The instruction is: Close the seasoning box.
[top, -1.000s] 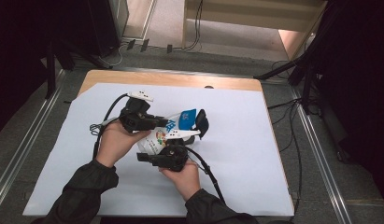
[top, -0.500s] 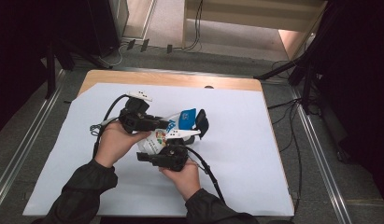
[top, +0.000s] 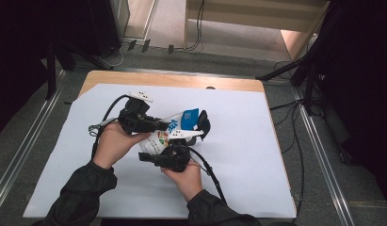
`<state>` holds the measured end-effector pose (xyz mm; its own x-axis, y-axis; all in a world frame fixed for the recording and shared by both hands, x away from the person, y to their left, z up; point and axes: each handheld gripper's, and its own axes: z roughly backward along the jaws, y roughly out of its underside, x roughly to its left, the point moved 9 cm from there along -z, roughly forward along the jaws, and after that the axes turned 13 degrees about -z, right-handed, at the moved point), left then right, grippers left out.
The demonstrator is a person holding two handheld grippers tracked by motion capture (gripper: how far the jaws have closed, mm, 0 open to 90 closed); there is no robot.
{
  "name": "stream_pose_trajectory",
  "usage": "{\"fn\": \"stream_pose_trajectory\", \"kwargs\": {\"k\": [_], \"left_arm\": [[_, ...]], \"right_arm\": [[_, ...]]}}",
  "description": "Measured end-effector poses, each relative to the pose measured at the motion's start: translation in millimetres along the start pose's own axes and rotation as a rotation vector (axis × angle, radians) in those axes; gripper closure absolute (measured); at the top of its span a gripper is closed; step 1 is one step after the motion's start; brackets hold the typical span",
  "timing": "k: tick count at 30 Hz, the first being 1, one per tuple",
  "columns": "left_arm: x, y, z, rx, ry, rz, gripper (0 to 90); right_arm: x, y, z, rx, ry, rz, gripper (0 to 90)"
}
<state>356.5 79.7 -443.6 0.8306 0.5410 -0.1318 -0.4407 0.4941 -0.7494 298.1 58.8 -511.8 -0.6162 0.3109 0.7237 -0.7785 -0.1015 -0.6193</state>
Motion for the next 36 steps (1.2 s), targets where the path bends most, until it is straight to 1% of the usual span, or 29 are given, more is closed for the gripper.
{"fn": "stream_pose_trajectory", "kwargs": {"k": [5,7,10,15,17,19,23,27,29,33,36], "left_arm": [[-0.3,0.0,1.4,0.009,-0.008,0.002,85.0],[-0.3,0.5,0.5,0.013,-0.016,-0.001,87.2],[-0.2,1.3,0.8,0.023,-0.017,-0.01,89.1],[0.0,1.0,0.7,0.026,-0.024,-0.013,89.2],[-0.5,1.1,-0.6,0.03,-0.028,-0.017,89.0],[-0.9,0.7,-2.0,0.032,-0.039,-0.02,88.8],[-1.4,-0.6,-2.6,0.024,-0.049,-0.023,88.8],[-1.5,-1.1,-2.9,0.027,-0.066,-0.038,88.6],[-1.4,-1.3,-2.7,0.023,-0.067,-0.041,88.5],[-0.8,-1.3,-2.2,0.023,-0.07,-0.04,88.3],[-0.8,-2.1,-2.3,0.013,-0.075,-0.041,88.2]], "right_arm": [[0.8,0.1,-0.3,-0.001,-0.003,-0.001,69.5],[1.0,0.7,-0.8,0.002,-0.004,-0.002,69.5],[0.4,1.8,-1.5,0.009,-0.004,-0.007,69.5],[-0.1,1.7,-1.9,0.011,-0.009,-0.014,69.5],[0.7,1.4,-1.5,0.01,-0.004,-0.004,69.4],[0.8,1.4,-1.3,0.012,-0.005,-0.006,69.3],[1.1,0.3,-0.9,0.008,-0.01,-0.005,69.0],[1.1,-0.8,-0.9,0.004,-0.012,-0.01,65.8],[2.1,-0.6,-1.5,0.007,-0.015,-0.009,64.2],[3.0,-1.1,-1.4,0.004,-0.013,-0.009,63.8],[3.9,-1.5,-1.3,0.004,-0.012,-0.011,64.8]]}}
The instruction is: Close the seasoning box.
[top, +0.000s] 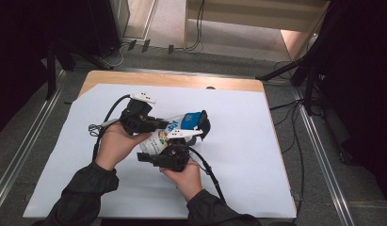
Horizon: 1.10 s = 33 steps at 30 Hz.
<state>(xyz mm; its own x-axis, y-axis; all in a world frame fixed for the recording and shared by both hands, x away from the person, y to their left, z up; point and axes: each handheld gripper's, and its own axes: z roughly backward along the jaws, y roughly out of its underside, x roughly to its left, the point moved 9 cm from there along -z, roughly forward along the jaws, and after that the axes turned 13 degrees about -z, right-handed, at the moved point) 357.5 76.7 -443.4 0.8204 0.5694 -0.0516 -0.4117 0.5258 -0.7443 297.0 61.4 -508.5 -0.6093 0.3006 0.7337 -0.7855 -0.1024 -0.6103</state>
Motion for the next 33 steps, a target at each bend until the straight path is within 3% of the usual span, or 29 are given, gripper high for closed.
{"fn": "stream_pose_trajectory", "kwargs": {"k": [15,33], "left_arm": [[-1.1,-0.5,0.1,0.001,-0.002,-0.004,88.1],[-1.5,-0.2,0.3,0.006,0.001,-0.008,88.0]], "right_arm": [[-0.5,-1.3,1.0,-0.004,0.008,-0.005,68.4],[0.5,-0.1,-0.3,0.004,0.016,0.02,63.2]]}}
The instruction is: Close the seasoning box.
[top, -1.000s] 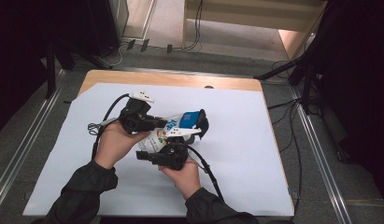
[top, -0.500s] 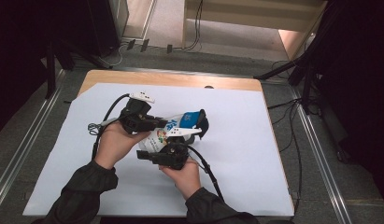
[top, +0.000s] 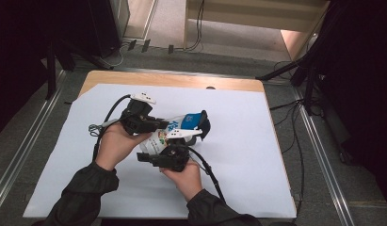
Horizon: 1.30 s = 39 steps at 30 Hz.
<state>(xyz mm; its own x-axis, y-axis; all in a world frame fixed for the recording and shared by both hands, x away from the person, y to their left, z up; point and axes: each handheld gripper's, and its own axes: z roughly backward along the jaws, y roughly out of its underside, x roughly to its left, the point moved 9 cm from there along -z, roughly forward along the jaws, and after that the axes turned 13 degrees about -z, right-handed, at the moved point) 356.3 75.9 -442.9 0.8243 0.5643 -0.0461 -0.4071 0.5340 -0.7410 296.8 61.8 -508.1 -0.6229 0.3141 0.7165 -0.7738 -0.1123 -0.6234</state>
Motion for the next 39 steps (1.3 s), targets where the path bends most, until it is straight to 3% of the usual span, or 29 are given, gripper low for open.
{"fn": "stream_pose_trajectory", "kwargs": {"k": [13,19,32,39], "left_arm": [[0.4,-0.8,0.1,-0.008,-0.005,-0.004,88.1],[0.7,-0.3,1.1,-0.002,-0.004,0.001,88.1],[1.3,-3.5,3.4,-0.019,-0.018,-0.006,87.9],[1.9,-4.5,3.0,-0.026,-0.025,-0.008,88.0]], "right_arm": [[-1.6,1.0,-0.3,0.005,0.045,0.061,63.8],[-1.7,2.8,-1.1,0.005,0.09,0.115,66.3],[2.4,-1.4,0.9,-0.009,0.059,0.086,67.1],[3.3,-2.9,0.4,0.0,0.064,0.089,66.9]]}}
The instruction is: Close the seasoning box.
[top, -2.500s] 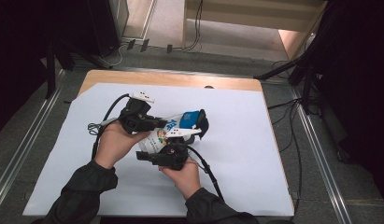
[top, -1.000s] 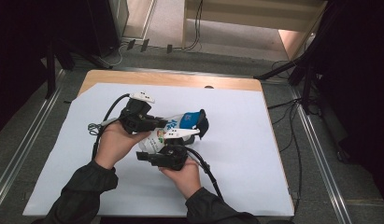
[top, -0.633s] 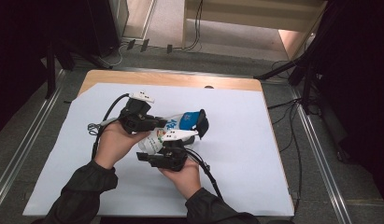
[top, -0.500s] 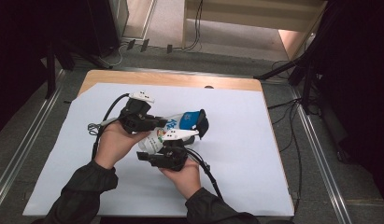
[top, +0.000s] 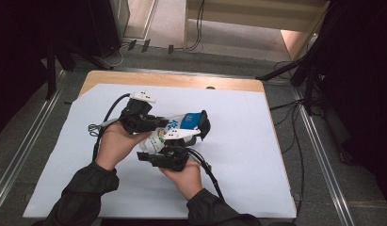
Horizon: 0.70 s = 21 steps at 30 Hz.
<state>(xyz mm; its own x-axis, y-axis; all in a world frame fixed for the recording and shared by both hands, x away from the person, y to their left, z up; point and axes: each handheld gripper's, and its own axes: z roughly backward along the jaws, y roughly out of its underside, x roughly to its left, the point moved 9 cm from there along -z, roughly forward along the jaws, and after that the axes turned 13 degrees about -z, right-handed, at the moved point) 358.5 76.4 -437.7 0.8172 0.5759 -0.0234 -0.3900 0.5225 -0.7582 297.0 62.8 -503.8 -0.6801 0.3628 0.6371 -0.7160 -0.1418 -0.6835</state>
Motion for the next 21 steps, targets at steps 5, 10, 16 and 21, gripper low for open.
{"fn": "stream_pose_trajectory", "kwargs": {"k": [5,10,16,21], "left_arm": [[-0.1,0.6,-1.2,0.009,-0.001,-0.002,88.0],[-0.2,0.5,-1.9,0.007,0.003,0.0,88.0],[0.4,0.4,-2.2,0.004,0.0,0.0,88.1],[0.7,0.5,-2.3,0.005,0.0,0.0,88.2]], "right_arm": [[-0.7,-0.5,-0.3,0.003,0.001,0.004,66.8],[-0.4,-0.6,-0.2,0.004,-0.004,-0.004,66.9],[-0.5,-1.0,0.3,0.004,-0.009,-0.005,66.9],[-0.3,-1.1,0.4,0.004,-0.011,-0.006,66.9]]}}
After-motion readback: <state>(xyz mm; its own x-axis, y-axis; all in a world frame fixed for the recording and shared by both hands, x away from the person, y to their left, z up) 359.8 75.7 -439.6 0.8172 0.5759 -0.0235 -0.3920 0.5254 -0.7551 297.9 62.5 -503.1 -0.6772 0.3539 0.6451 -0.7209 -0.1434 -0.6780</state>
